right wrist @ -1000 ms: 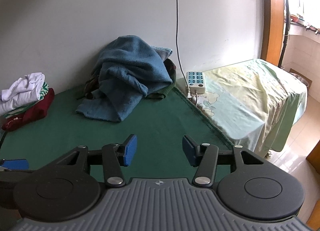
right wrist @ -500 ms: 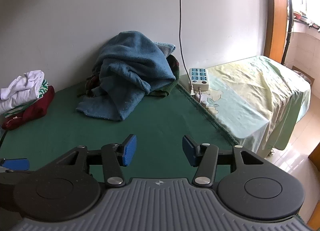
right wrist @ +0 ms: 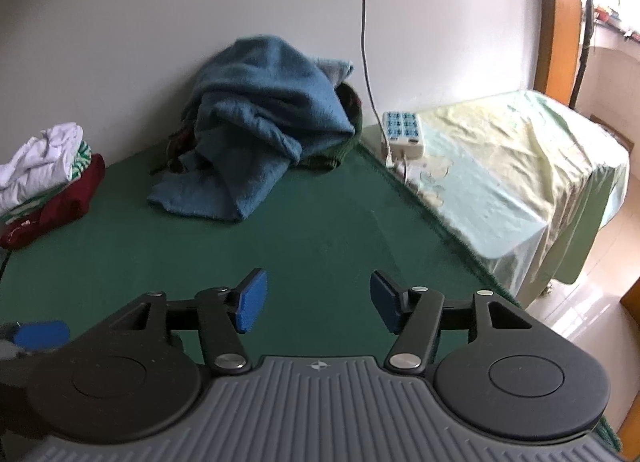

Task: Fold clothes
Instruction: 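Grasp the blue sweater with the right gripper and lift it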

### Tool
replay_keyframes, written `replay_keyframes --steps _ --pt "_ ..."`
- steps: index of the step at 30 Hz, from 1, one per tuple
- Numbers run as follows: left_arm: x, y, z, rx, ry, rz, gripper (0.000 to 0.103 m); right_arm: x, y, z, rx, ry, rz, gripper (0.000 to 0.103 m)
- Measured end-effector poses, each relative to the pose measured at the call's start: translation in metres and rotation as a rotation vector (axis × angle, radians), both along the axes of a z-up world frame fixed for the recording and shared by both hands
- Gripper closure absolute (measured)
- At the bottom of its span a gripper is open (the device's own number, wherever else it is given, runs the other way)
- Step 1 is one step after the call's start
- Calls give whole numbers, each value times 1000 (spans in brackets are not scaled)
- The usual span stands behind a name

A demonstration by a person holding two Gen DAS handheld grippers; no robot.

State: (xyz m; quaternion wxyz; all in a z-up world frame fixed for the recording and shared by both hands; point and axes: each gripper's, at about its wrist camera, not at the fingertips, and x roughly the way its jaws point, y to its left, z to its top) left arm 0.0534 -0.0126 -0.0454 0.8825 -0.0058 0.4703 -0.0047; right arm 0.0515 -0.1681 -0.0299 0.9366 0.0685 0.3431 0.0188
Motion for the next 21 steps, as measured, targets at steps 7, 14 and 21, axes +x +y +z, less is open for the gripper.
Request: replay_keyframes --steps 7,14,21 --pt "64 31 8 114 -70 -8 1 85 -1 7 -71 -54 77 42" --pt "115 45 18 44 -83 -21 1 200 30 2 -180 -63 143 39" --pt "125 41 7 -50 -73 4 1 271 51 -38 -381 -135 141 41"
